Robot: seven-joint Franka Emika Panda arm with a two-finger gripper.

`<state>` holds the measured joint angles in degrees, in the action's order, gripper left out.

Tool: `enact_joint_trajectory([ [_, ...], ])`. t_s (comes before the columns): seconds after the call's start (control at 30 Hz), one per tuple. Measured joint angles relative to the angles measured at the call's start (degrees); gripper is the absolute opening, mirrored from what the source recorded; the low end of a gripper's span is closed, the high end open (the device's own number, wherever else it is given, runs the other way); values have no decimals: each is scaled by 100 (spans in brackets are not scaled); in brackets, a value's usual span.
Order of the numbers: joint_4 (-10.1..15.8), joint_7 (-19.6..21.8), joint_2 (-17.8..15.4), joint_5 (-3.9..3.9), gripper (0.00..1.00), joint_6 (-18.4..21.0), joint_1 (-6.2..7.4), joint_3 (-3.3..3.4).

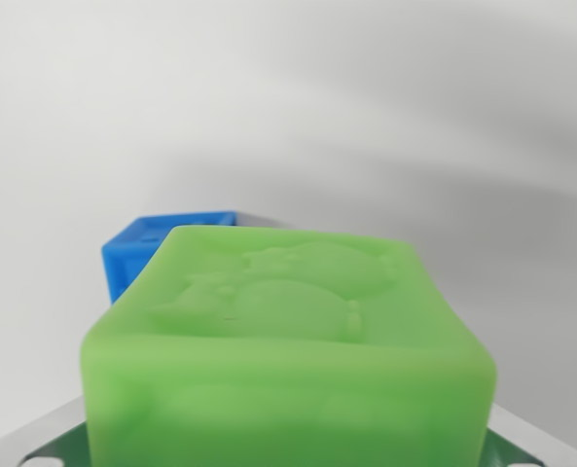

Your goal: Stack cube

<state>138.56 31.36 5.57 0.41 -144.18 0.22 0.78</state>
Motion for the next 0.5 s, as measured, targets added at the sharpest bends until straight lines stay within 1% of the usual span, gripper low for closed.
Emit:
enact_joint_trajectory([
  [0.5,304,299,-382,-10,0,70,172,-62],
])
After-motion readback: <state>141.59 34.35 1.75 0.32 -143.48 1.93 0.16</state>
